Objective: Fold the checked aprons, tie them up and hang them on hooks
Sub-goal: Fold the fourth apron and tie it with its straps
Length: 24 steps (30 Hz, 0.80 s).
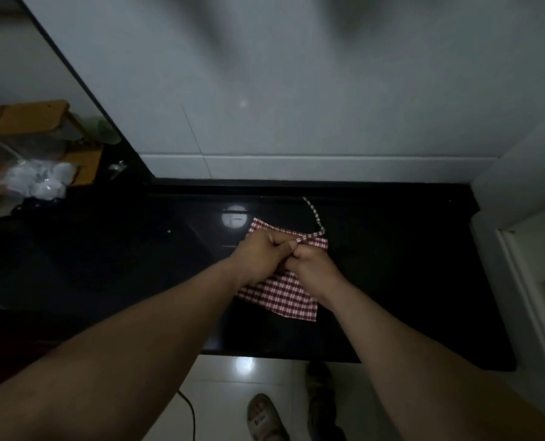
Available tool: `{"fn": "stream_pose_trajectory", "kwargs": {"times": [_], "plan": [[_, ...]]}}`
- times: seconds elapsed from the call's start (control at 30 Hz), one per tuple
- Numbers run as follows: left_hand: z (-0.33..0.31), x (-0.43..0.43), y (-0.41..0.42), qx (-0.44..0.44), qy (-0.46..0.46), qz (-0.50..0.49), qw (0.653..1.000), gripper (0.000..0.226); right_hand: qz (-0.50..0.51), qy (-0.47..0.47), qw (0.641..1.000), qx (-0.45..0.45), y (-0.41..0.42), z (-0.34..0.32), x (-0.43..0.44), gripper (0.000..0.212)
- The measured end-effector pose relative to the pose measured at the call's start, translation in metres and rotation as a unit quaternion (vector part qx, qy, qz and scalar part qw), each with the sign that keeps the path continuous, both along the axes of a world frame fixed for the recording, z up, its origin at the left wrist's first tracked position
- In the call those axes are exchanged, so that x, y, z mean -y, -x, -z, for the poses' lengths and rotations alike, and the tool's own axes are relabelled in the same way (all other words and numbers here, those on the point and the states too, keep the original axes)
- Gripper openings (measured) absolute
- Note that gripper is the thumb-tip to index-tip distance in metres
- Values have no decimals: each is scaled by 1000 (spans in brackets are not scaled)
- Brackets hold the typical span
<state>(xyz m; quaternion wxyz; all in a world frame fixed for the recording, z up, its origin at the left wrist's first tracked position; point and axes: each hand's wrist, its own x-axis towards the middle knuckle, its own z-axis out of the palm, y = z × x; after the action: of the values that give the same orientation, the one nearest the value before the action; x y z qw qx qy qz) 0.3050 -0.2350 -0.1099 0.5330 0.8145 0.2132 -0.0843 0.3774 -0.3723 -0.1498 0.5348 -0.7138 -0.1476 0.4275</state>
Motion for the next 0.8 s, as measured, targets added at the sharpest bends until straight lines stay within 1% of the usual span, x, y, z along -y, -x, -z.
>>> {"fn": "stream_pose_trajectory", "kwargs": {"times": [0.07,0.17,0.23,0.3,0.4,0.47,0.53,0.6,0.67,0.8], "plan": [[-5,1,-1,-13,75,-34,997,27,-9,3,1000,-12,-2,-5,-1,25],[-5,7,-1,-21,143,-85,986,25,38,23,999,0,1,-8,-6,19],[-1,13,0,-13,171,-122,978,23,49,41,998,25,4,-6,-8,19],[1,11,3,-13,173,-118,978,28,37,41,998,36,5,-5,-10,19],[-6,-4,10,-41,101,-38,993,37,8,11,1000,15,2,-8,-11,14],[-13,-18,14,-87,28,17,996,33,-14,19,999,25,1,-8,-10,9],[-20,-29,14,-135,-51,99,985,23,-30,24,998,43,0,-6,-9,8],[-26,-33,12,-160,-96,164,969,14,-41,26,998,48,0,-7,-8,10],[-29,-36,11,-155,-122,185,963,14,-50,29,997,41,0,-10,-8,11],[-26,-39,15,-142,-166,168,961,14,-51,36,998,29,0,-12,-7,10]]}}
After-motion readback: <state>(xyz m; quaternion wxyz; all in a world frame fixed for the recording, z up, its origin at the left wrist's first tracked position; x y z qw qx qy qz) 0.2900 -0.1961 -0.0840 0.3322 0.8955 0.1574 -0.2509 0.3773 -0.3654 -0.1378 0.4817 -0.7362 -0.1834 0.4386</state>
